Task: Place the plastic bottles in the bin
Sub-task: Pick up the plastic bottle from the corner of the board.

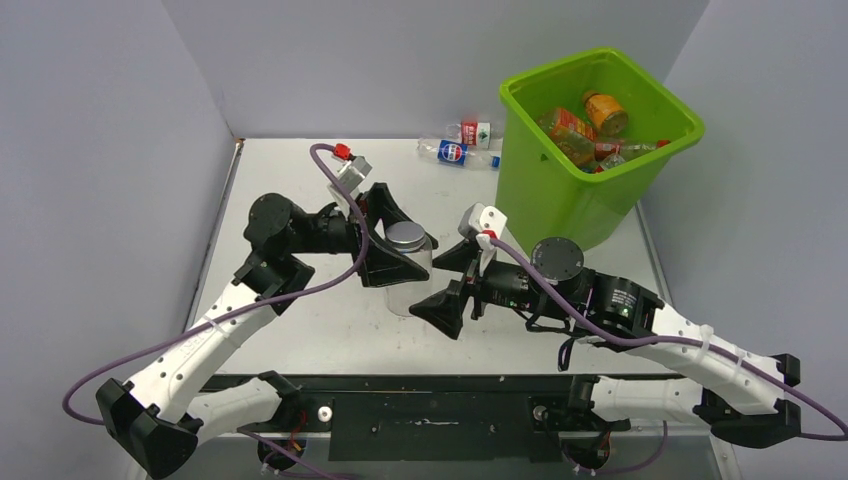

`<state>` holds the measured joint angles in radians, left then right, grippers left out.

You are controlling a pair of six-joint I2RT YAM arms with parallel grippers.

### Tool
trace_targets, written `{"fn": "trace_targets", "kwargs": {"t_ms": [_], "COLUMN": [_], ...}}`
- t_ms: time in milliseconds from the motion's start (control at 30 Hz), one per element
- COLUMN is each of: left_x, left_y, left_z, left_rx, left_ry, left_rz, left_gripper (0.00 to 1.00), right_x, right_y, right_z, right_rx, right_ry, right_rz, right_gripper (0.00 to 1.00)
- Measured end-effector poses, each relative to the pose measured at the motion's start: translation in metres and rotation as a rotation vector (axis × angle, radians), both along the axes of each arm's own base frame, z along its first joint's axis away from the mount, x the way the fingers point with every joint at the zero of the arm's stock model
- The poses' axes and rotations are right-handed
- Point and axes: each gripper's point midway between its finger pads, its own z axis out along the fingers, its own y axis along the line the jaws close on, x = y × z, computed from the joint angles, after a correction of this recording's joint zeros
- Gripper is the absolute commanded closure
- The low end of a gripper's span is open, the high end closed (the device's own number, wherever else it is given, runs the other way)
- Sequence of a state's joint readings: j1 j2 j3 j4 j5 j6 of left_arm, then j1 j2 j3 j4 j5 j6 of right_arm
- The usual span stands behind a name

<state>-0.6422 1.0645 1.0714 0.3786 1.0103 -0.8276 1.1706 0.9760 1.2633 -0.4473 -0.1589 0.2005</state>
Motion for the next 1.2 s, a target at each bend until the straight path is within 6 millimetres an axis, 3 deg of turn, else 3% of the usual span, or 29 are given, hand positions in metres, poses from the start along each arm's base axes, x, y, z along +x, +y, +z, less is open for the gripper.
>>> {"fn": "trace_targets", "kwargs": {"t_ms": [233, 700, 833, 933, 967, 1100, 1200], "left_x": [0.0, 0.008, 0.004, 0.002, 0.003, 0.004, 0.003], "left_y": [0.003, 0.007, 0.004, 0.002, 0.002, 0.002, 0.009], "left_z": [0.005, 0.006, 0.012, 0.013, 0.013, 0.012, 0.01], "left_rx": [-0.017, -0.161, -0.187, -0.196, -0.198, -0.203, -0.222], "left_ry": [-0.01, 0.031, 0.039, 0.041, 0.04, 0.042, 0.008], "left_rz": [0.022, 0.164, 0.166, 0.166, 0.169, 0.183, 0.224], "left_gripper": [1.0, 1.0, 1.0, 0.99, 0.86, 0.01, 0.04], "right_x": [-0.001, 0.004, 0.008, 0.01, 0.01, 0.008, 0.011], "right_y": [0.01, 0.017, 0.032, 0.04, 0.041, 0.042, 0.038], "right_z": [0.001, -0.008, -0.003, -0.003, -0.003, -0.003, -0.005], "right_rx": [0.016, 0.217, 0.254, 0.267, 0.271, 0.271, 0.239], "right_ry": [0.051, 0.088, 0.09, 0.091, 0.092, 0.095, 0.085], "right_rz": [0.009, -0.035, -0.027, -0.019, -0.015, -0.004, -0.029], "right_gripper": [0.1, 0.1, 0.0, 0.26, 0.33, 0.47, 0.48]}}
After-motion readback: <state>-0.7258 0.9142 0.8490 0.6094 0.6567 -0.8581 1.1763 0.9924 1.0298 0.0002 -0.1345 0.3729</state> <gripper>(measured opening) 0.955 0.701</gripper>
